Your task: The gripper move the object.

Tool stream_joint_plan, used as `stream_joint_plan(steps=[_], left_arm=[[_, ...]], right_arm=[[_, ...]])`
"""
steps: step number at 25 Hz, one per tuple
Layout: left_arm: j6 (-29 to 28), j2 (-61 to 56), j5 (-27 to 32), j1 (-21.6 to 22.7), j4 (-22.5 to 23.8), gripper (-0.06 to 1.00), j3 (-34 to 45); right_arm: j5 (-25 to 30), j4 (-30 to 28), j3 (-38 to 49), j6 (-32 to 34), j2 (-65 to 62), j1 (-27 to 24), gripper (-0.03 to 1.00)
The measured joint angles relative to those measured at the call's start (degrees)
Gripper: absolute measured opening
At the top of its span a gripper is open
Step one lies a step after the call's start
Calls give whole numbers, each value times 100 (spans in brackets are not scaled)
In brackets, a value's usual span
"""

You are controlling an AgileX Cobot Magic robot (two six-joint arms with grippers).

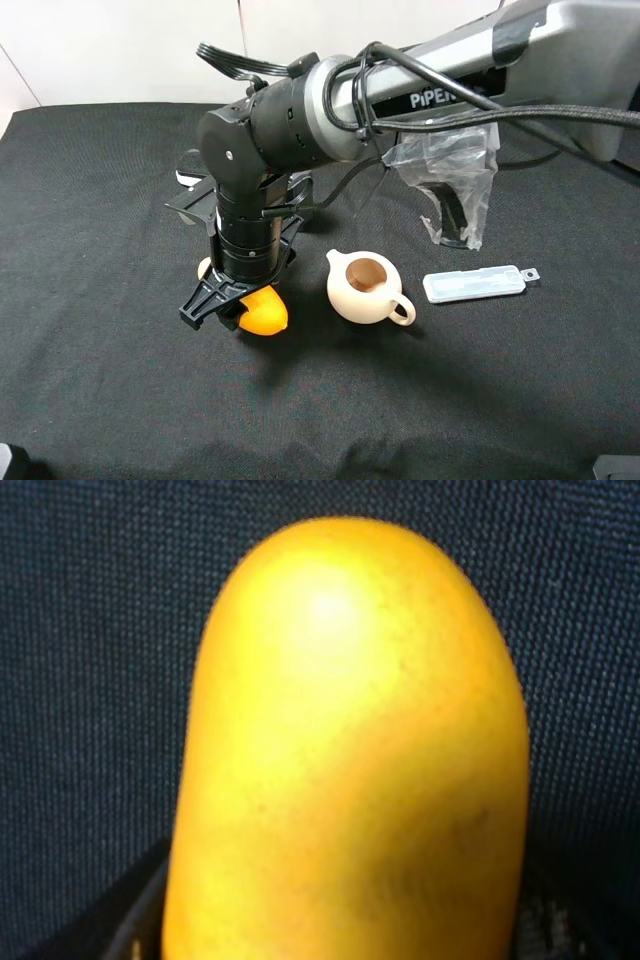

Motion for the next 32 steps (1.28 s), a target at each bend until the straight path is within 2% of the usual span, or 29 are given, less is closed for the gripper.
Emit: stream_joint_plan(steps=[18, 20, 25, 32], left_arm=[[0, 0, 0, 0, 0, 68, 0], [0, 0, 0, 0, 0, 68, 0], [0, 0, 0, 0, 0, 68, 0], [0, 0, 0, 0, 0, 68, 0]], right_arm=[[-152, -111, 0, 0, 0, 0, 46], [-152, -207, 0, 0, 0, 0, 48], [-157, -353, 0, 0, 0, 0, 65], [-161, -386, 0, 0, 0, 0, 69]])
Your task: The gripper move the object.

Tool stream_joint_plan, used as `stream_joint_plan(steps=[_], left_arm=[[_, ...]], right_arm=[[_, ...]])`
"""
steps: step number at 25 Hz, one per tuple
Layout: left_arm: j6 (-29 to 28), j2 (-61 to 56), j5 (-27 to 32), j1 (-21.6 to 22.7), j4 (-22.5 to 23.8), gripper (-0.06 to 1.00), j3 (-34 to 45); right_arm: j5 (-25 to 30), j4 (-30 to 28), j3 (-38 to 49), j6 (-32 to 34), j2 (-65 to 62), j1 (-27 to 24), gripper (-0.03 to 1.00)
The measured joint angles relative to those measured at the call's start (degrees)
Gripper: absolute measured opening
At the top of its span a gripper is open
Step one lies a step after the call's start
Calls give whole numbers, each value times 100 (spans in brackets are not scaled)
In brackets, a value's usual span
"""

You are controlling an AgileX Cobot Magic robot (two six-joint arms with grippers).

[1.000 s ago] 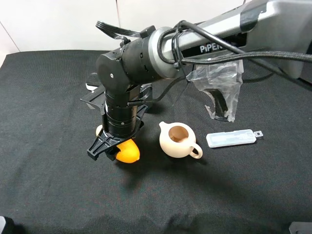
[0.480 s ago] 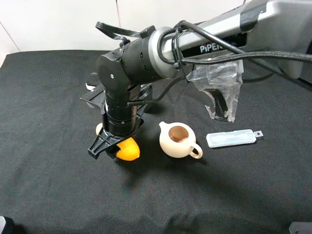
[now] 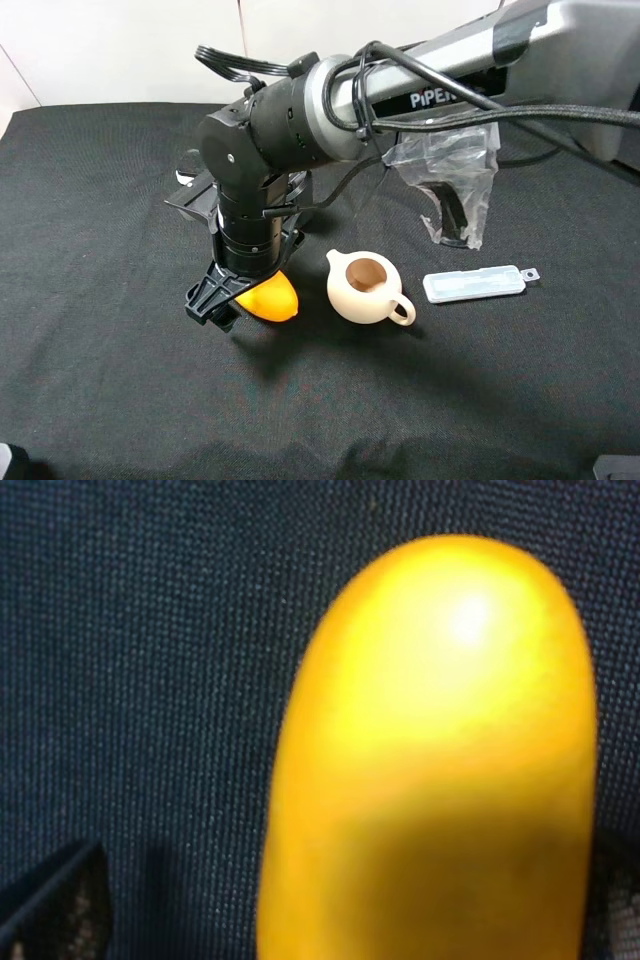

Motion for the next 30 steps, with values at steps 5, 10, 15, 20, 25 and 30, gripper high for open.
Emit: stream_joint_plan(steps=[5, 10, 15, 20, 25, 30], left_arm=[[0, 0, 0, 0, 0, 68, 0], [0, 0, 0, 0, 0, 68, 0], [0, 0, 0, 0, 0, 68, 0], [0, 0, 0, 0, 0, 68, 0], [0, 0, 0, 0, 0, 68, 0], [0, 0, 0, 0, 0, 68, 0]], right_arm=[[0, 0, -6, 0, 0, 0, 69], [43, 0, -6, 0, -6, 0, 69], [127, -85, -6, 0, -169, 0, 69], [296, -149, -6, 0, -507, -75, 69], [577, -224, -6, 0, -860, -289, 69], [893, -251, -6, 0, -1190, -505, 69]])
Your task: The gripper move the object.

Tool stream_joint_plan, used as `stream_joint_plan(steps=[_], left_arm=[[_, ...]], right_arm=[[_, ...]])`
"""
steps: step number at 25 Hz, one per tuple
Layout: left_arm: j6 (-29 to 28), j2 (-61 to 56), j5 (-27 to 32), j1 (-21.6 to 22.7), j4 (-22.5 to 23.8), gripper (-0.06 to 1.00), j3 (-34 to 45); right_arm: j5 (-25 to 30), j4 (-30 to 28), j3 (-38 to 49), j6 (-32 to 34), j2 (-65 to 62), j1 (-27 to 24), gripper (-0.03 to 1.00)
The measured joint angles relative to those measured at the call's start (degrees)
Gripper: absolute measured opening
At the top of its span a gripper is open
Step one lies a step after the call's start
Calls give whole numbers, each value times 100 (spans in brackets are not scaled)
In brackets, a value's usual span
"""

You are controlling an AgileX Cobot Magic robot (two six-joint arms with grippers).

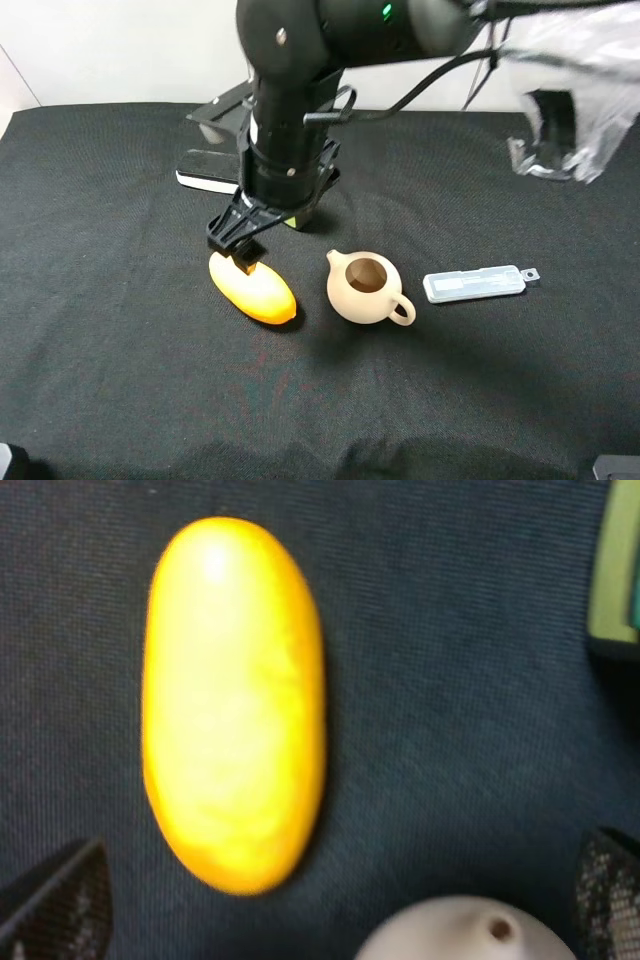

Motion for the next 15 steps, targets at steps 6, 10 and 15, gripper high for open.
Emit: stream_joint_plan(steps=[6, 10, 15], left_arm=[[0, 0, 0, 0, 0, 68, 0], [0, 0, 0, 0, 0, 68, 0], [0, 0, 0, 0, 0, 68, 0]], right_arm=[[254, -154, 0, 0, -413, -416, 69], [502, -194, 0, 0, -640, -920, 69], [754, -272, 0, 0, -958, -1753, 69]])
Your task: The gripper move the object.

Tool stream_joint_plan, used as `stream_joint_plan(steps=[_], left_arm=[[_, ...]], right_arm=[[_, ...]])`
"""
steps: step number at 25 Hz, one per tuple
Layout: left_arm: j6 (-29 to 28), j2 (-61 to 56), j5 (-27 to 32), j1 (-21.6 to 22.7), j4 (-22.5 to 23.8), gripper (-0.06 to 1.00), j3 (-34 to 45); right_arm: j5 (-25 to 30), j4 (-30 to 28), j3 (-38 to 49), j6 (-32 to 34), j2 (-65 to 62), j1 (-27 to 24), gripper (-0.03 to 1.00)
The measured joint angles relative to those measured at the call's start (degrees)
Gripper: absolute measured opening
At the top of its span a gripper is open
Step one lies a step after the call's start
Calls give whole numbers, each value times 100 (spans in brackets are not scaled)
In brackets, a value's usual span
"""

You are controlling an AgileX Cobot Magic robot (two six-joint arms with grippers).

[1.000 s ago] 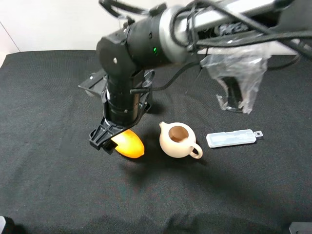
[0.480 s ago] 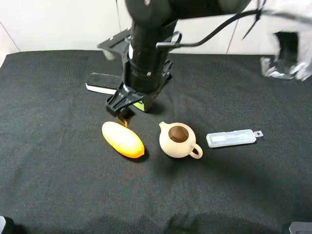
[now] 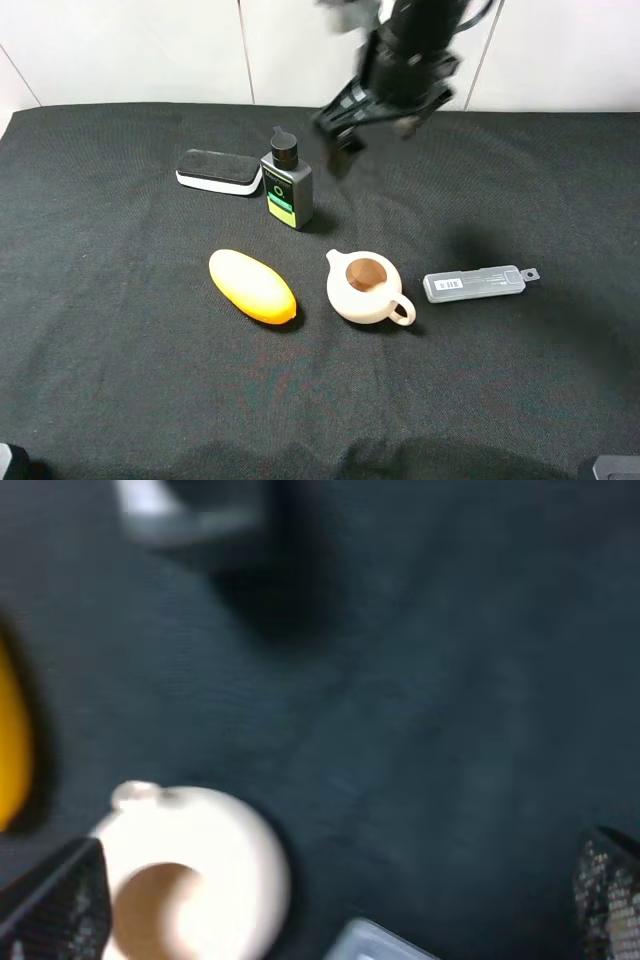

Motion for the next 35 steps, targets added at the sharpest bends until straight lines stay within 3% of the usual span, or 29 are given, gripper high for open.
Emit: stream_joint_plan(steps=[7, 16, 27, 35], left_arm=[[0, 0, 0, 0, 0, 68, 0], [0, 0, 0, 0, 0, 68, 0], [0, 0, 0, 0, 0, 68, 0], [0, 0, 0, 0, 0, 68, 0]], right_arm=[[618, -32, 0, -123, -237, -1531, 69], [693, 56, 107, -294, -807, -3154, 69], [581, 142, 1985, -350, -2727, -4485, 69], [-116, 148, 3545, -379, -4929, -4707, 69]])
